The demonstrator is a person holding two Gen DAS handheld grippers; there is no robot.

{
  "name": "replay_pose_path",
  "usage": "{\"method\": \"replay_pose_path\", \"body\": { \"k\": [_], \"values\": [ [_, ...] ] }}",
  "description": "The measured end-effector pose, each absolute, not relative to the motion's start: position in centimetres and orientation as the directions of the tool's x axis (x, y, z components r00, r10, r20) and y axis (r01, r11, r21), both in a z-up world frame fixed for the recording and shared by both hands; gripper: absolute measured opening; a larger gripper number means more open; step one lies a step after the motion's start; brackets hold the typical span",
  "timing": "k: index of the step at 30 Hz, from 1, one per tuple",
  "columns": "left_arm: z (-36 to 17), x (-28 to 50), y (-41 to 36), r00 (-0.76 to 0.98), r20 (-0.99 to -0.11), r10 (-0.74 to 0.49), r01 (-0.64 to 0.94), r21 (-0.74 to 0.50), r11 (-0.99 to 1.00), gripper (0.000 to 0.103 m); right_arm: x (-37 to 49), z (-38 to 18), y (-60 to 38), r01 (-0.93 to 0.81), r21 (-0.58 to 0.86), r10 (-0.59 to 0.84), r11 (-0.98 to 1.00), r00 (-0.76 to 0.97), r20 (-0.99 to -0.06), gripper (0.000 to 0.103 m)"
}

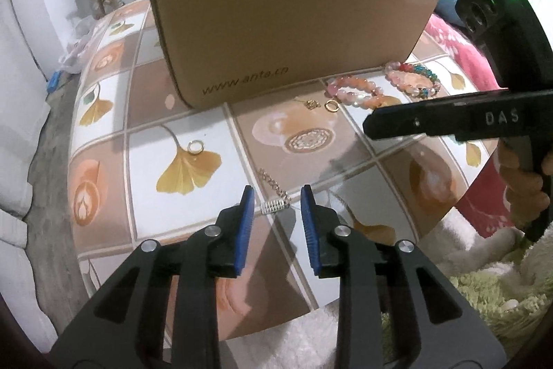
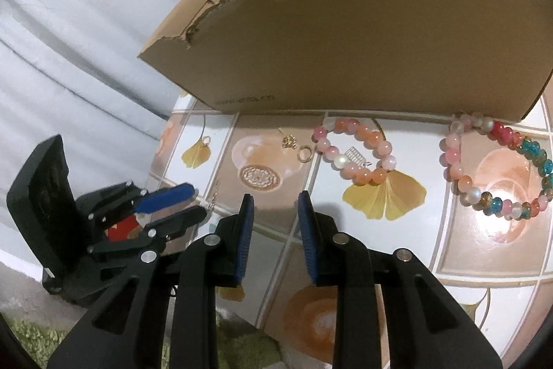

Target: Organize jewelry

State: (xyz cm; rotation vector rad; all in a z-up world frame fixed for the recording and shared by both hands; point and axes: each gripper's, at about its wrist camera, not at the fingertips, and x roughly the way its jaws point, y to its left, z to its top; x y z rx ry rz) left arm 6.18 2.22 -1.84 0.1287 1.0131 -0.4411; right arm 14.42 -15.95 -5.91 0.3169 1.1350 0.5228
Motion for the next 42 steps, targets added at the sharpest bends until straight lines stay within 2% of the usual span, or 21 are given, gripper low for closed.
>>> {"method": "replay_pose_path", "body": {
  "k": [5,21,30,42],
  "values": [
    [-2.0,6.0,2.5,0.443,-0.851,-0.282,0.395,-0.097,0.914,0.035,14.9,-5.9,-16.3,-0.217,0.500,0.545,0.838,0.327,-0.772,0.026],
    [-2.7,6.1,1.2,0.451,-0.863,-0.228,0.390,-0.039,0.920,0.035,14.5,-5.8,-15.2,-0.240,0.472,0.529,0.848,0.333,-0.781,0.026],
    [-2.8,6.1,0.9,0.461,-0.860,-0.217,0.389,-0.024,0.921,0.021,14.9,-5.5,-15.1,-0.243,0.453,0.513,0.858,0.350,-0.784,0.026],
    [-2.8,6.1,0.7,0.465,-0.858,-0.221,0.396,-0.022,0.918,0.017,15.2,-5.9,-14.8,-0.254,0.392,0.463,0.884,0.369,-0.806,0.026]
  ]
}}
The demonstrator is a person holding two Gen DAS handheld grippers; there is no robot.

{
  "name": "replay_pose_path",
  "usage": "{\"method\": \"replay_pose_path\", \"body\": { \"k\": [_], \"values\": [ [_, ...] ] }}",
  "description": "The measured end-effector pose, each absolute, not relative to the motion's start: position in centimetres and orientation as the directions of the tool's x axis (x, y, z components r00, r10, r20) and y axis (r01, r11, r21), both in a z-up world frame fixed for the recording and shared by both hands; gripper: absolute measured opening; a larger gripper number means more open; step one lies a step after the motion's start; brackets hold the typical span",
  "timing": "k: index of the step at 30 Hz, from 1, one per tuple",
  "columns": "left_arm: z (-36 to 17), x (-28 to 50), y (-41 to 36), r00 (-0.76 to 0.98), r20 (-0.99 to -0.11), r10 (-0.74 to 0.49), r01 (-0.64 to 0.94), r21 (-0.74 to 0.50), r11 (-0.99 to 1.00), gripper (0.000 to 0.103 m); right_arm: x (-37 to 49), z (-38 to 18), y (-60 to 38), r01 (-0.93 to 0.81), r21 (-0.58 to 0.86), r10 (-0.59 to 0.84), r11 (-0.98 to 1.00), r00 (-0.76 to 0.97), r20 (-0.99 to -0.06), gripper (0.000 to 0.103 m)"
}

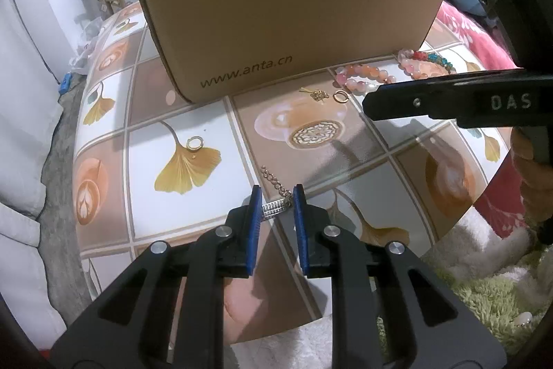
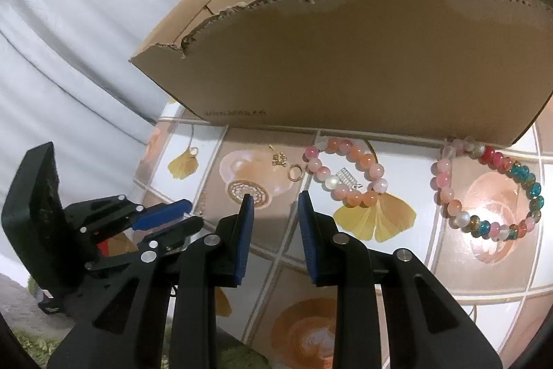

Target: Organize jewelry

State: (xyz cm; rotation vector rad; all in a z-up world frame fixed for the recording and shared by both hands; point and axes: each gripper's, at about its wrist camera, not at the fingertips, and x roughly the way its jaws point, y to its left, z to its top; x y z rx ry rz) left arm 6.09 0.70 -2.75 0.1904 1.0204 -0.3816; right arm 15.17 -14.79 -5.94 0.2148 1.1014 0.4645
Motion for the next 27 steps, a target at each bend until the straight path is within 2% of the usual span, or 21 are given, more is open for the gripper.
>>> {"method": "replay_pose_path", "body": {
  "k": [7,11,18,20,23,27],
  "values": [
    [-2.8,6.0,0.7,0.465,-0.857,-0.223,0.400,-0.022,0.916,0.017,15.9,-6.0,-16.2,-0.206,0.354,0.409,0.912,0.401,-0.820,0.026],
    [-2.8,6.0,0.6,0.465,-0.857,-0.224,0.399,-0.023,0.917,0.017,15.9,-5.1,-16.3,-0.233,0.337,0.408,0.912,0.428,-0.807,0.026],
    [-2.8,6.0,0.7,0.465,-0.857,-0.224,0.399,-0.023,0.917,0.017,16.3,-5.2,-14.4,-0.334,0.124,0.279,0.934,0.468,-0.839,0.026],
    [-2.8,6.0,0.6,0.465,-0.857,-0.224,0.400,-0.022,0.916,0.017,16.4,-5.3,-13.7,-0.375,0.062,0.249,0.925,0.475,-0.844,0.020],
    [-2.8,6.0,0.7,0.465,-0.856,-0.225,0.398,-0.025,0.917,0.017,16.4,-5.7,-12.3,-0.439,-0.014,0.219,0.898,0.475,-0.852,0.018],
    [-2.7,6.0,0.6,0.466,-0.855,-0.226,0.397,-0.026,0.917,0.017,16.6,-6.3,-11.9,-0.463,-0.062,0.188,0.884,0.475,-0.860,0.010]
  ]
}}
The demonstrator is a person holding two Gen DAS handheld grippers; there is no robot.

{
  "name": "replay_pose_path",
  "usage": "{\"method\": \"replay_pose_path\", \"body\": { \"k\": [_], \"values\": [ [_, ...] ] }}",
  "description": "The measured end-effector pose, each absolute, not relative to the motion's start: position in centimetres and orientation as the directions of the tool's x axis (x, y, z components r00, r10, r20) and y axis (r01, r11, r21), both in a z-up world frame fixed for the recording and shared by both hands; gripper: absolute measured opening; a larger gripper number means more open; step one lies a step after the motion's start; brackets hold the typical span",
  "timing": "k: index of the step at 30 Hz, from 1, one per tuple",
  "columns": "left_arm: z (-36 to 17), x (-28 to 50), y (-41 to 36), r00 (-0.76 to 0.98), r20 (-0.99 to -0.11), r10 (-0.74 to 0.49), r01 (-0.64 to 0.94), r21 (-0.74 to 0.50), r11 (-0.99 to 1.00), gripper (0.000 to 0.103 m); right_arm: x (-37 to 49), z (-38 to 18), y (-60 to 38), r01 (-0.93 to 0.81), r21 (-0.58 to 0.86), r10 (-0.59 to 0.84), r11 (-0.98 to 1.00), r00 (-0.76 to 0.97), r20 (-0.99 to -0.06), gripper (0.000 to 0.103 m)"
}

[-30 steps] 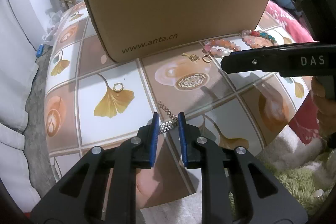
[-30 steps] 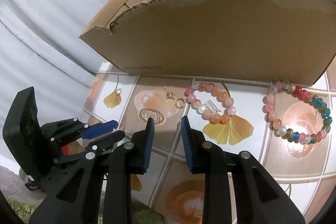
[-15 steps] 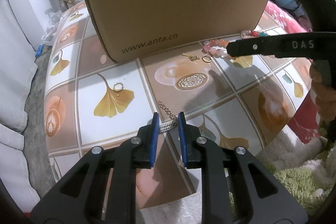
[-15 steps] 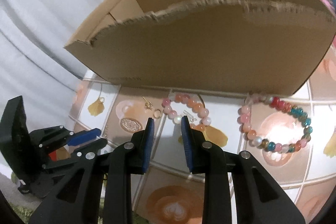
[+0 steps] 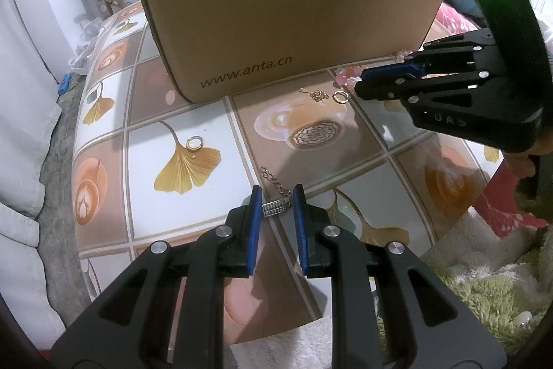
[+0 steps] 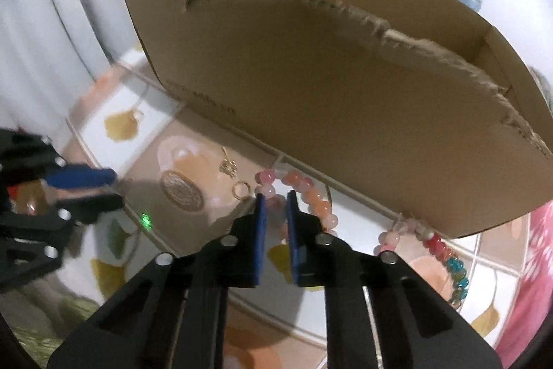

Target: Organize jewelry

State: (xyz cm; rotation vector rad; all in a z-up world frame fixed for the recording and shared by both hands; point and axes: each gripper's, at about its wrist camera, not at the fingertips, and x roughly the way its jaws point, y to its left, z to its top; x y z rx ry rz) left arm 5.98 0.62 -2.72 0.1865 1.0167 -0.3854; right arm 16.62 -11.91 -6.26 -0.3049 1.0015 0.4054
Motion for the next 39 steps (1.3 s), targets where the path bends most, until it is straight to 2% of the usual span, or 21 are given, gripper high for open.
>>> {"method": "replay_pose_path", "body": {
  "k": [9,15,19,21,23,28,31,35,39],
  "values": [
    [-2.7,6.0,0.6,0.467,-0.855,-0.225,0.396,-0.025,0.918,0.017,15.2,-2.5,-15.5,-0.383,-0.063,0.179,0.922,0.562,-0.807,0.009],
    [-2.7,6.0,0.4,0.467,-0.855,-0.226,0.400,-0.024,0.916,0.017,12.5,-4.1,-16.4,-0.431,-0.121,0.103,0.894,0.462,-0.881,0.010],
    [-2.7,6.1,0.4,0.470,-0.853,-0.226,0.396,-0.025,0.918,0.017,11.5,-3.7,-17.4,-0.430,0.002,0.202,0.903,0.419,-0.885,0.011],
    [-2.7,6.1,0.3,0.472,-0.853,-0.225,0.395,-0.024,0.918,0.017,12.0,-3.0,-18.1,-0.406,0.086,0.275,0.910,0.436,-0.857,0.019],
    [-2.7,6.2,0.4,0.472,-0.853,-0.223,0.396,-0.021,0.918,0.017,13.1,-2.6,-18.6,-0.382,0.164,0.337,0.910,0.449,-0.827,0.020],
    [-2.7,6.1,0.4,0.475,-0.852,-0.223,0.390,-0.023,0.920,0.017,16.4,-4.6,-17.6,-0.368,0.202,0.357,0.908,0.424,-0.832,0.020],
    [-2.7,6.1,0.4,0.475,-0.852,-0.222,0.388,-0.024,0.921,0.017,17.2,-5.8,-16.9,-0.370,0.208,0.354,0.905,0.387,-0.852,0.019],
    [-2.6,6.1,0.5,0.475,-0.850,-0.227,0.391,-0.027,0.920,0.017,17.0,-6.4,-15.8,-0.400,0.198,0.353,0.895,0.365,-0.861,0.006],
    [-2.7,5.8,0.7,0.479,-0.846,-0.234,0.399,-0.028,0.917,0.017,15.6,-6.6,-15.1,-0.415,0.226,0.379,0.881,0.335,-0.862,0.006]
  ]
}}
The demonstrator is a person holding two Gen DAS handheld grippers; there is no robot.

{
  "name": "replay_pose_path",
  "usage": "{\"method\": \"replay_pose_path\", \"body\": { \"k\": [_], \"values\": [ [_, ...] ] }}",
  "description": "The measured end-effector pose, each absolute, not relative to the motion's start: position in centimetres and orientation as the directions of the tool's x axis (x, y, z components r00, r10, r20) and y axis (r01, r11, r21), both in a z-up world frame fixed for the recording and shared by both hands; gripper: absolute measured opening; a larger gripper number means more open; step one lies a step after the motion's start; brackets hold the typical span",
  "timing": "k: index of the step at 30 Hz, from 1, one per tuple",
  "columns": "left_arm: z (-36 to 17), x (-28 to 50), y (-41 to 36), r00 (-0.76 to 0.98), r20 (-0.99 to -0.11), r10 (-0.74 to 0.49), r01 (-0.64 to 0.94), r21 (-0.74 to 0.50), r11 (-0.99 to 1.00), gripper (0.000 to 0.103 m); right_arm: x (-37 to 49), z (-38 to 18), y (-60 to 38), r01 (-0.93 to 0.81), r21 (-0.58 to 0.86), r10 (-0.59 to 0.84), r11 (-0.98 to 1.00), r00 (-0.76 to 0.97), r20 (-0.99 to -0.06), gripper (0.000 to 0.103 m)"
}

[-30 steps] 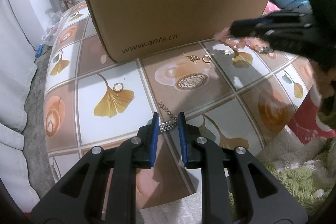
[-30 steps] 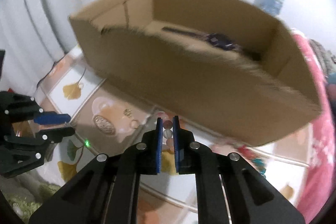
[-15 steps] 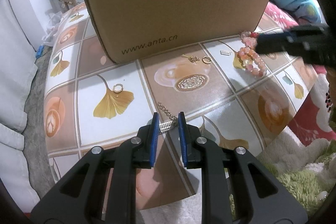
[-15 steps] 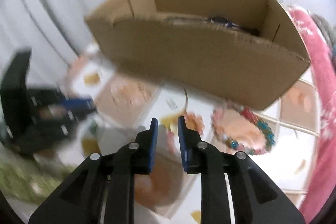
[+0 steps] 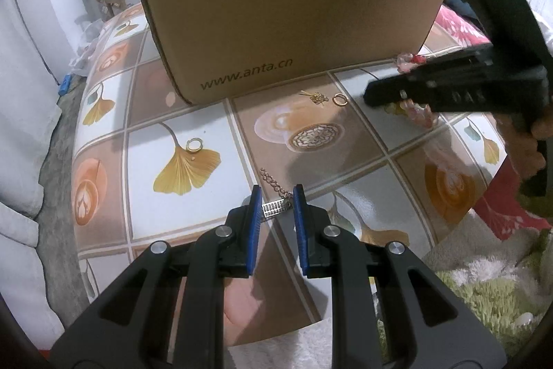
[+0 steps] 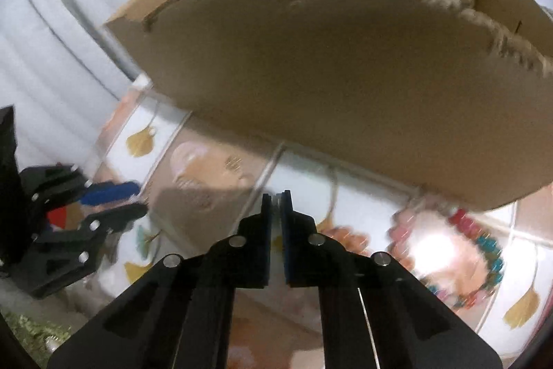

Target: Organize jewelry

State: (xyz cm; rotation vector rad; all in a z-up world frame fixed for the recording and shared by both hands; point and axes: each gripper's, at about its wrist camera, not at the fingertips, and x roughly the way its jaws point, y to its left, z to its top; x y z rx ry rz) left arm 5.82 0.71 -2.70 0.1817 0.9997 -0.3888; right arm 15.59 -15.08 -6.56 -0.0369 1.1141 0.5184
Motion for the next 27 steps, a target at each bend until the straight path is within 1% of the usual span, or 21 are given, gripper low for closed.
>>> {"method": "replay_pose_path", "body": {
  "k": [5,9,11,15,18,21,24,27],
  "values": [
    [-2.8,5.8,0.8,0.481,-0.844,-0.240,0.404,-0.029,0.914,0.017,14.0,-6.8,-14.1,-0.413,0.309,0.447,0.857,0.294,-0.845,0.006],
    [-2.9,5.8,0.9,0.486,-0.838,-0.249,0.409,-0.034,0.912,0.017,12.8,-6.9,-12.8,-0.438,0.342,0.483,0.832,0.266,-0.834,0.006],
    [-3.0,5.7,1.0,0.488,-0.835,-0.253,0.410,-0.037,0.911,0.017,12.6,-6.7,-12.8,-0.444,0.335,0.481,0.831,0.269,-0.835,0.006],
    [-3.0,5.6,1.1,0.491,-0.832,-0.259,0.408,-0.042,0.912,0.017,12.8,-5.3,-14.7,-0.401,0.305,0.450,0.864,0.340,-0.826,0.006],
    [-3.0,5.6,1.1,0.493,-0.830,-0.259,0.412,-0.039,0.910,0.017,14.1,-5.6,-15.0,-0.348,0.218,0.354,0.912,0.396,-0.847,0.006],
    [-3.0,5.5,1.0,0.495,-0.831,-0.255,0.414,-0.033,0.910,0.017,15.5,-6.2,-15.4,-0.313,0.254,0.371,0.915,0.403,-0.837,0.006],
    [-3.0,5.5,1.0,0.495,-0.831,-0.255,0.412,-0.035,0.911,0.017,15.5,-6.1,-14.4,-0.355,0.212,0.356,0.910,0.411,-0.839,0.006],
    [-3.0,5.5,1.0,0.495,-0.829,-0.260,0.413,-0.039,0.910,0.017,14.8,-6.3,-13.0,-0.411,0.209,0.378,0.887,0.389,-0.840,0.006]
  ]
}}
